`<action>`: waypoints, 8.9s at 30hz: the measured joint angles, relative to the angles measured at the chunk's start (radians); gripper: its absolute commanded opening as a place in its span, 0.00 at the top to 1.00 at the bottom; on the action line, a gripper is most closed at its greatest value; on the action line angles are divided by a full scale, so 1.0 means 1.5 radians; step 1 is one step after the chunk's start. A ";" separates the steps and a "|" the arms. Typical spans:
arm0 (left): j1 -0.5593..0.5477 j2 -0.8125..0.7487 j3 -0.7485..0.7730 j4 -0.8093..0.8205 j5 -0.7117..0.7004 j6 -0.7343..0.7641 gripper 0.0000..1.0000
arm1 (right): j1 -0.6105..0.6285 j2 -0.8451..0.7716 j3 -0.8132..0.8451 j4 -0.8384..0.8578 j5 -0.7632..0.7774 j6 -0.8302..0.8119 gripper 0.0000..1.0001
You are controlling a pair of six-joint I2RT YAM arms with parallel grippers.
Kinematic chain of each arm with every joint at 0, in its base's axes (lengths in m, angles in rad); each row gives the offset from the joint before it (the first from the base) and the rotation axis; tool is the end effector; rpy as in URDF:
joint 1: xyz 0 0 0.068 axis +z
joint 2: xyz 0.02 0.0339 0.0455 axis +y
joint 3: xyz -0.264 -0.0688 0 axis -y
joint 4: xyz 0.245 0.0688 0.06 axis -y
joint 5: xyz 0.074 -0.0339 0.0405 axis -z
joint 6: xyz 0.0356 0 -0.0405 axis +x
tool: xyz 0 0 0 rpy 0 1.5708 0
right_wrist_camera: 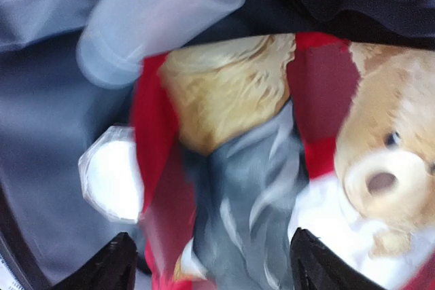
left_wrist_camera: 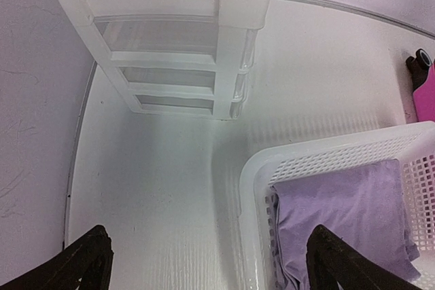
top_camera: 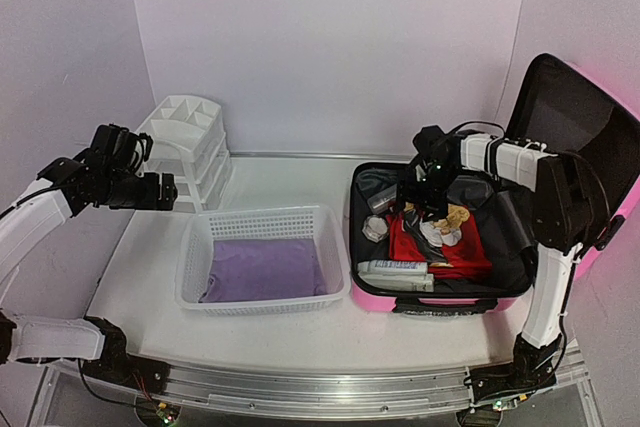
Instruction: Open, take out, and arrange the luggage
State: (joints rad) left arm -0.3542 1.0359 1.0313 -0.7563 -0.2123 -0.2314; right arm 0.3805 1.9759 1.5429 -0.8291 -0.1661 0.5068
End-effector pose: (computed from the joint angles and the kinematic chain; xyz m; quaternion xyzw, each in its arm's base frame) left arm 0.1991 -0.0656 0.3245 0.0144 0.9148 -0.0198 0.4032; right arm 0.3736 0.1558 0.2038 0.0494 0.9835 0.1398 0.1032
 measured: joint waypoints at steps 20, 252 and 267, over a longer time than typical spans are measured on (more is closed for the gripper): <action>0.000 0.111 -0.008 0.045 0.043 -0.170 0.00 | 0.093 -0.093 0.044 -0.219 0.172 -0.043 0.13; 0.000 0.159 0.124 -0.167 0.127 -0.077 0.01 | 0.043 -0.057 0.051 -0.372 -0.017 -0.065 1.00; 0.000 0.188 0.142 -0.194 0.168 -0.165 0.01 | -0.034 -0.003 0.123 -0.306 -0.276 -0.086 1.00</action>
State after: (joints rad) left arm -0.3542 1.3186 1.2442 -1.0466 0.0395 -0.4789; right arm 0.3294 1.9717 1.7279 -1.2881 -0.5797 0.3782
